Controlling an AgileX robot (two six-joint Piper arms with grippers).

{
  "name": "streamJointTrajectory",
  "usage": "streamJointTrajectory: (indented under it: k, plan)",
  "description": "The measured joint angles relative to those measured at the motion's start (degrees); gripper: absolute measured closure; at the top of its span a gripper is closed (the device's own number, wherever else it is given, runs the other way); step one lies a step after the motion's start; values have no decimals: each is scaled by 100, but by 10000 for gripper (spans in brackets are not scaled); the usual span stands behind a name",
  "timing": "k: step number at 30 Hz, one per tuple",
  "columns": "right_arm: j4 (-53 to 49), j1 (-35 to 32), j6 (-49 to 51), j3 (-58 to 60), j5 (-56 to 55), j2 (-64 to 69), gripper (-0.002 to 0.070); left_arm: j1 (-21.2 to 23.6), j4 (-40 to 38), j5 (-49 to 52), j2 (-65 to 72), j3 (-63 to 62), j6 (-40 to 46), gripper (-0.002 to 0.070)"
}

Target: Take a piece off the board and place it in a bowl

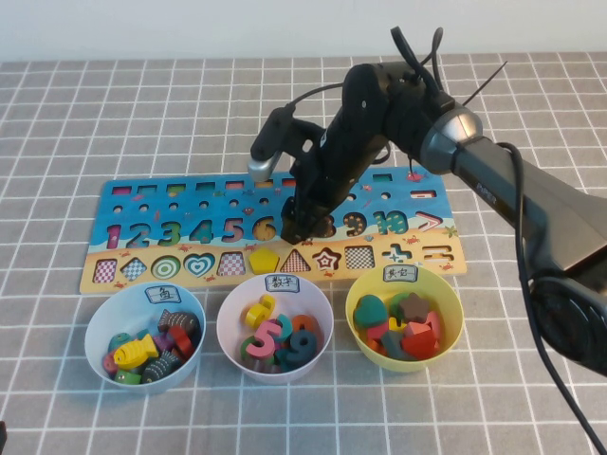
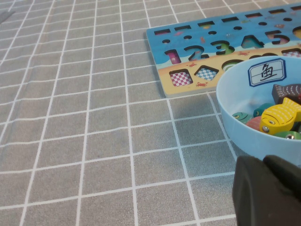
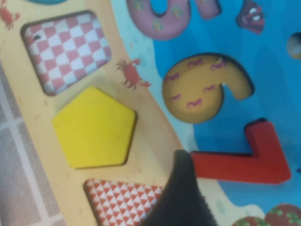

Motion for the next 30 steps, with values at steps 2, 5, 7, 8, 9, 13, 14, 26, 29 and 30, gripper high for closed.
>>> streamJointTrajectory:
  k: [2, 5, 7, 8, 9, 13, 14, 26, 29, 30]
  plan:
    - [0, 0, 66, -9, -42, 0, 188, 0, 0, 0, 0, 0, 0, 676]
    - [-21, 10, 127, -9, -112, 0, 188, 0, 0, 0, 0, 0, 0, 676]
    - [-34, 10, 143, -9, -121, 0, 187, 0, 0, 0, 0, 0, 0, 676]
    - [-34, 10, 154, -9, -121, 0, 187, 0, 0, 0, 0, 0, 0, 676]
    - [-46, 10, 154, -9, -121, 0, 187, 0, 0, 0, 0, 0, 0, 676]
    - [-46, 22, 154, -9, -121, 0, 187, 0, 0, 0, 0, 0, 0, 676]
    - [-46, 22, 154, -9, -121, 0, 187, 0, 0, 0, 0, 0, 0, 676]
    - [-112, 55, 154, -9, -208, 11, 187, 0, 0, 0, 0, 0, 0, 676]
    - [-106, 55, 154, -9, -212, 32, 186, 0, 0, 0, 0, 0, 0, 676]
    - [-106, 55, 154, -15, -223, 43, 187, 0, 0, 0, 0, 0, 0, 676]
